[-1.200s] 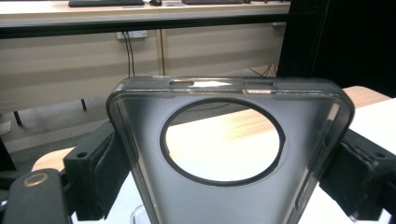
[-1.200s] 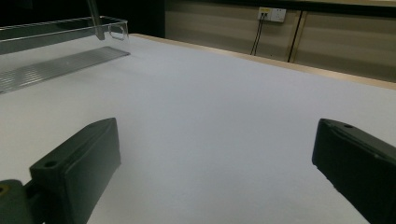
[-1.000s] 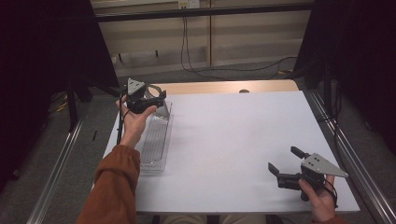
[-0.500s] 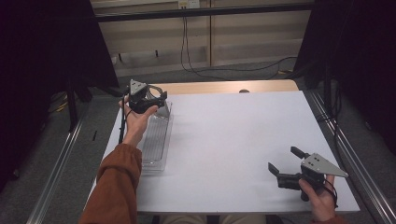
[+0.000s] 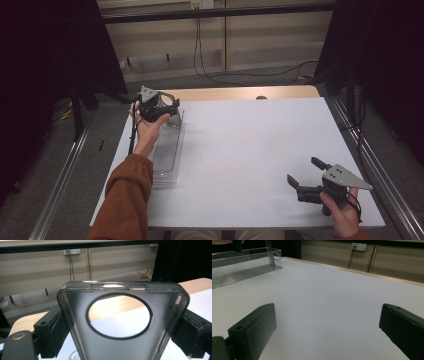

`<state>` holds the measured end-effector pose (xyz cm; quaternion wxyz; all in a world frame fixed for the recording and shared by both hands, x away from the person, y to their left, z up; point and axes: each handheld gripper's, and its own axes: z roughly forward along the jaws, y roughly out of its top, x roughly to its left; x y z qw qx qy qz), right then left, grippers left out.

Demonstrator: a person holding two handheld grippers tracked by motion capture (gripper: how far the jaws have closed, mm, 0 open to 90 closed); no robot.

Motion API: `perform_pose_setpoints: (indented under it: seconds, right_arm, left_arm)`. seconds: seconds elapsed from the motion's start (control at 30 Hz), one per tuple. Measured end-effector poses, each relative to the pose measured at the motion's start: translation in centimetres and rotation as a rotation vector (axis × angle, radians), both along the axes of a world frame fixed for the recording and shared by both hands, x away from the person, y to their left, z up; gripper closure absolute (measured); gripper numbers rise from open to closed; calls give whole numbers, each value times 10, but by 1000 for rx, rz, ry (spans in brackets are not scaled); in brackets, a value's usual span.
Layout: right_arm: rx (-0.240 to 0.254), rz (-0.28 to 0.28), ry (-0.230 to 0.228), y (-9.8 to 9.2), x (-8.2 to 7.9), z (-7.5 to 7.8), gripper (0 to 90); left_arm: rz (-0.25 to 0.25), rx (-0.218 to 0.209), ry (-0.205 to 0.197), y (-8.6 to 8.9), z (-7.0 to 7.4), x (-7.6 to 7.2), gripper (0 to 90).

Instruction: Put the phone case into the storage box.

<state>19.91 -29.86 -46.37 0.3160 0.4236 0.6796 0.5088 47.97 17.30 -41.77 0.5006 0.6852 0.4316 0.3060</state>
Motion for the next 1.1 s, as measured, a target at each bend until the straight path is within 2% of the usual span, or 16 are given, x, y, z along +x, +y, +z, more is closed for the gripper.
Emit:
perform_pose_setpoints:
  seconds: [0.1,0.3,0.47,0.67,0.73,0.77,0.87,0.93,1.07,1.1]
  right_arm:
    - [-3,1,-1,0,0,0,6]
    - [-2,6,4,0,0,0,6]
    - [-6,5,0,1,0,0,6]
    - [-1,11,3,1,0,-1,6]
    - [-1,11,3,1,0,-1,6]
    - [0,12,4,1,0,-1,6]
    - [-1,19,5,1,0,-1,6]
    - [1,17,4,1,0,0,6]
    - [3,19,6,0,-1,0,6]
    - [5,20,6,0,-1,0,6]
  left_arm:
    - [14,5,0,0,0,0,116]
    - [45,-24,6,0,0,2,109]
    - [97,-50,6,-1,-2,4,104]
    - [129,-38,5,-7,-2,7,99]
    - [149,-41,9,-8,-3,10,74]
    - [151,-61,7,-9,-4,11,74]
    - [180,-56,18,-11,-4,13,80]
    - [175,-62,7,-13,-5,15,84]
    - [192,-56,18,-17,-6,17,84]
    - [178,-65,12,-17,-7,18,84]
